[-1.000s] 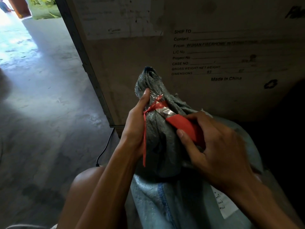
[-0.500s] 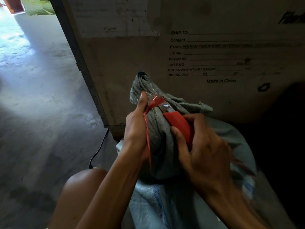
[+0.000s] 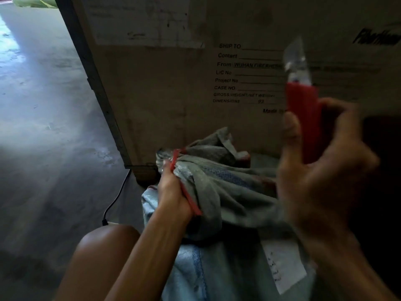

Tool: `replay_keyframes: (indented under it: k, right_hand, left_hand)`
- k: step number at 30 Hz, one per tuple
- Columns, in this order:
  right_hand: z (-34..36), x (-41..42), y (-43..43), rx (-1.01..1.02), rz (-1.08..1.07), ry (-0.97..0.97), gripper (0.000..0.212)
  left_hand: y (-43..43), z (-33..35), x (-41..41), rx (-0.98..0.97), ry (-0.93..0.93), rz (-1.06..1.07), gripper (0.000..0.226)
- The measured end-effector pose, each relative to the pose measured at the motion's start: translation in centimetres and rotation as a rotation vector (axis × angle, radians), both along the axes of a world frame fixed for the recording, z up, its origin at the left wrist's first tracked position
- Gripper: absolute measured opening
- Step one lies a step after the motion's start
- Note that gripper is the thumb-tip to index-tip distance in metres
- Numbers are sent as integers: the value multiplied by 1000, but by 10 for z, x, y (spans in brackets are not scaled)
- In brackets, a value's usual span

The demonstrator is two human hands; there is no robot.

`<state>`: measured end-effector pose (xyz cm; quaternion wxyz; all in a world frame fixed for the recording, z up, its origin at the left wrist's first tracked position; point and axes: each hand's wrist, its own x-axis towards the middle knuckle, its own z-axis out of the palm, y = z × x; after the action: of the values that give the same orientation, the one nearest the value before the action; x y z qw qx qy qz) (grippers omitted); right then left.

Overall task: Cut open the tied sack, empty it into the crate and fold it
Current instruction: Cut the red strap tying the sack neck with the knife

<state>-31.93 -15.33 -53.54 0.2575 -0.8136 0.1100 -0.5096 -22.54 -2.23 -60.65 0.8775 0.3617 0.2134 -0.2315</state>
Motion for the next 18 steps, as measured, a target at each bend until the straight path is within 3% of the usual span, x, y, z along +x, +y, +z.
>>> replay_keyframes:
  k: [3, 5, 7, 18]
  right_hand:
    - [14, -11, -25, 92, 82, 151, 33]
    - [6, -14, -25, 315, 196, 252, 27]
    - [-2, -12, -21, 461, 265, 302, 34]
    - [-25, 5, -22, 454, 348, 458, 49]
  left_hand:
    - [2, 3, 7, 146, -167, -46, 71]
    - [1, 11, 7, 167, -267, -124, 74]
    - [1, 12, 6, 128, -324, -215, 78]
    - [0, 20, -10, 216, -528, -397, 55]
